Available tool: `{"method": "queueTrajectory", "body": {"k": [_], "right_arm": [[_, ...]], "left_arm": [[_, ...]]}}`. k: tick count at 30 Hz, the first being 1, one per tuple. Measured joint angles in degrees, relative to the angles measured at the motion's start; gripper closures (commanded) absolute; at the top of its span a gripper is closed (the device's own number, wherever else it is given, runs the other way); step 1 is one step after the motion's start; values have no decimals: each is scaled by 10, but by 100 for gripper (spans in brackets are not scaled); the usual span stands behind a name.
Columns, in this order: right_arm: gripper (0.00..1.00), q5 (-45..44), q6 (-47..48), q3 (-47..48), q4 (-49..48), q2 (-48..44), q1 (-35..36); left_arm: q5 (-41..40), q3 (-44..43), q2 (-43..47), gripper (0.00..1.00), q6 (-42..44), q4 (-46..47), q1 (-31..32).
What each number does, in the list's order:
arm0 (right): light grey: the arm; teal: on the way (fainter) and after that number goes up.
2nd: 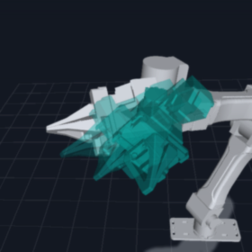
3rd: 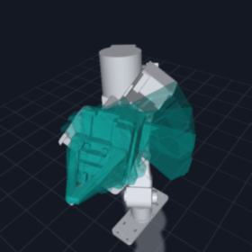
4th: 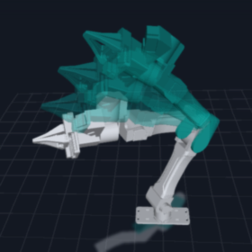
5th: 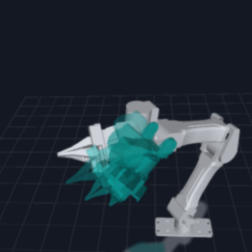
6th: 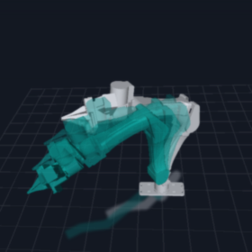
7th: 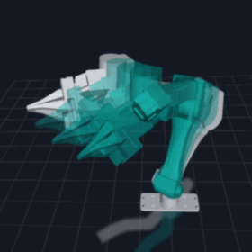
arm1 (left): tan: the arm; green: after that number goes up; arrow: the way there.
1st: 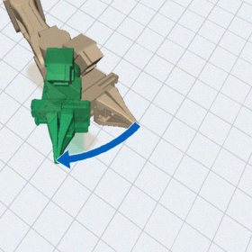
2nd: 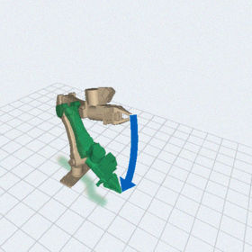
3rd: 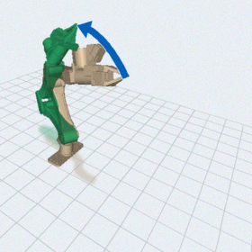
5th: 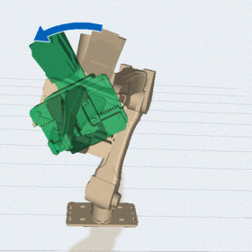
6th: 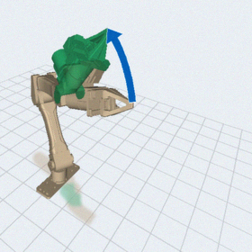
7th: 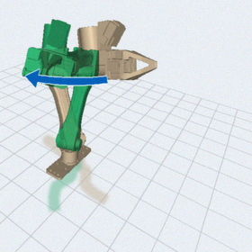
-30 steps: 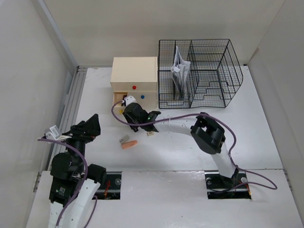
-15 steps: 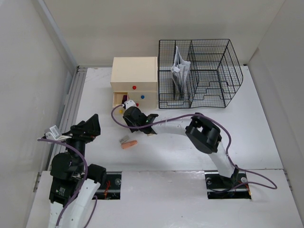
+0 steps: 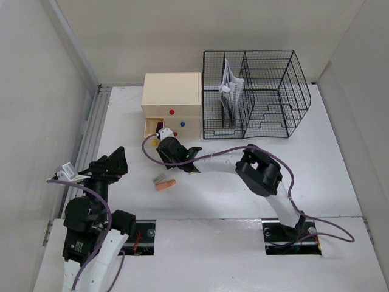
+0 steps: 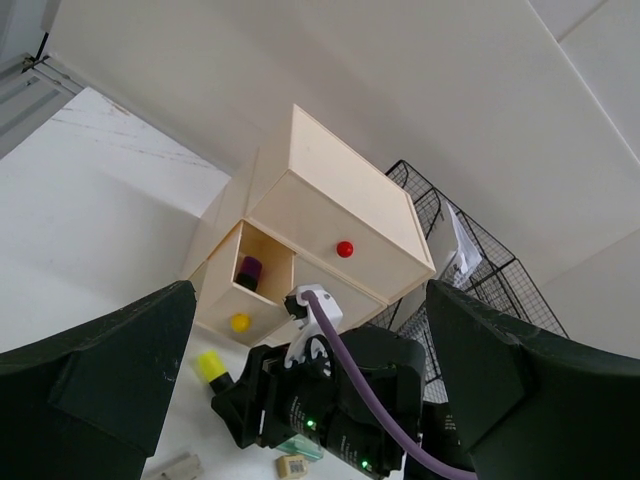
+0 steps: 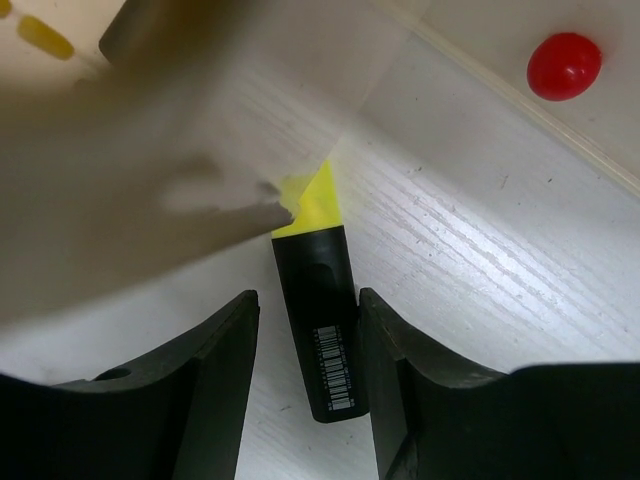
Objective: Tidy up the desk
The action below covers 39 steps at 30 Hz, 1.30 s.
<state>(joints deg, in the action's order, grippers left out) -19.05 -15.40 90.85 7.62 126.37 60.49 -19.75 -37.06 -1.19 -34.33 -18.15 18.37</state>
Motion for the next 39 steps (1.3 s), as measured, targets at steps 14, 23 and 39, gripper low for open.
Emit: {"method": "queueTrajectory", "body": {"k": [14,23,39], "right_arm": [[50,-1,3,-58,-58,-19,6],[50,2,9,-111,-78,-50,9],[85,5,14,-111,-80,-50,11]], "left_arm": [[-2,0,0,1,0,-1,0],[-2,0,0,1,0,-1,0],[-2,0,3,1,0,-2,0]]}}
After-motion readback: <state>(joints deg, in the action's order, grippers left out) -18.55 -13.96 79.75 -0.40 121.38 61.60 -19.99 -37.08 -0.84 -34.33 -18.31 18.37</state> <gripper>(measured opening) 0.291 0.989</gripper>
